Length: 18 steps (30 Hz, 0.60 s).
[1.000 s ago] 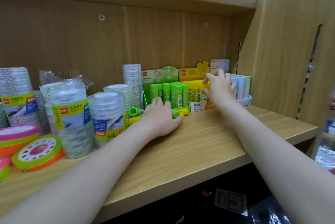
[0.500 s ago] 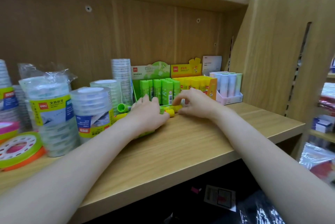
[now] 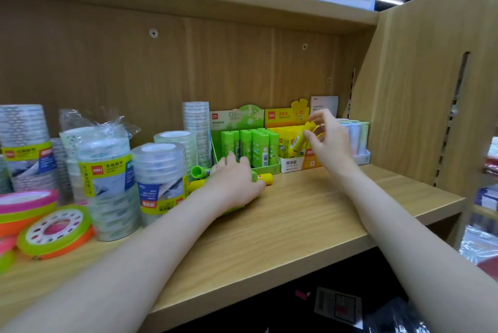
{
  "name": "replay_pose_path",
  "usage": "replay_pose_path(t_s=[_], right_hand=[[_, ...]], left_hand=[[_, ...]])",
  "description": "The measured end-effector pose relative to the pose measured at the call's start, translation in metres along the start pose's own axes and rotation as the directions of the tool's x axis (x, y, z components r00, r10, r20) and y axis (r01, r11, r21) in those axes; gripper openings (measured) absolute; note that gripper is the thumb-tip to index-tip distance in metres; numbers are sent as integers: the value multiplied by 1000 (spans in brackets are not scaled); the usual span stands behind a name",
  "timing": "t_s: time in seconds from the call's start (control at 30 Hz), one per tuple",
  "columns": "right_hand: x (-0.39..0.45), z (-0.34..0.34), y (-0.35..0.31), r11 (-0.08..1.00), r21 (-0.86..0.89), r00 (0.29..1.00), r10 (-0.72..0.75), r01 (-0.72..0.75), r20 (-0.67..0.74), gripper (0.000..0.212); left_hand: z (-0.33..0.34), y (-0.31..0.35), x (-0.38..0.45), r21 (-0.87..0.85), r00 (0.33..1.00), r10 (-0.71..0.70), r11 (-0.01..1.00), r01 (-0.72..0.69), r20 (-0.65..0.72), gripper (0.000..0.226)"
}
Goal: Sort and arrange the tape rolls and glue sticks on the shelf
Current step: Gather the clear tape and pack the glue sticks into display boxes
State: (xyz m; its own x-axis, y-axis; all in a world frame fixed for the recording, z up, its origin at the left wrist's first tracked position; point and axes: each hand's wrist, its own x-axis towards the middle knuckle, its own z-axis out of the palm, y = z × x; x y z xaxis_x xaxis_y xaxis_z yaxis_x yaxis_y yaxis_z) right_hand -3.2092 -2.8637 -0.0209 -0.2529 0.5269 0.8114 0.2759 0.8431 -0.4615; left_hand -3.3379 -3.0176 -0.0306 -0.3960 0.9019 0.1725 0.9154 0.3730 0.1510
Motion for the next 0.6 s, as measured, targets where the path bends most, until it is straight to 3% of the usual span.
replay_pose_path(t_s=[0.17, 0.4, 0.47, 0.53, 0.6], right_hand=[[4, 13, 3, 949, -291, 986, -80, 119, 143, 18], [5, 22, -6, 835, -543, 985, 13, 84, 172, 29], [0, 18, -8, 879, -466, 994, -66, 99, 87, 35], [-6, 7, -11, 961, -204, 982, -176, 186, 67, 29], [-15, -2, -19, 981, 12, 941, -191, 195, 279, 17]], left_hand=[[0, 1, -1, 1, 1000, 2, 1000, -2, -4, 68], [-2, 2, -3, -1, 1000, 2, 1000, -2, 0, 64], [-2, 1, -3, 4, 1000, 4, 1000, -4, -2, 64], [-1, 1, -2, 4, 1000, 5, 1000, -5, -3, 64], [-1, 0, -1, 2, 1000, 3, 1000, -3, -6, 64]])
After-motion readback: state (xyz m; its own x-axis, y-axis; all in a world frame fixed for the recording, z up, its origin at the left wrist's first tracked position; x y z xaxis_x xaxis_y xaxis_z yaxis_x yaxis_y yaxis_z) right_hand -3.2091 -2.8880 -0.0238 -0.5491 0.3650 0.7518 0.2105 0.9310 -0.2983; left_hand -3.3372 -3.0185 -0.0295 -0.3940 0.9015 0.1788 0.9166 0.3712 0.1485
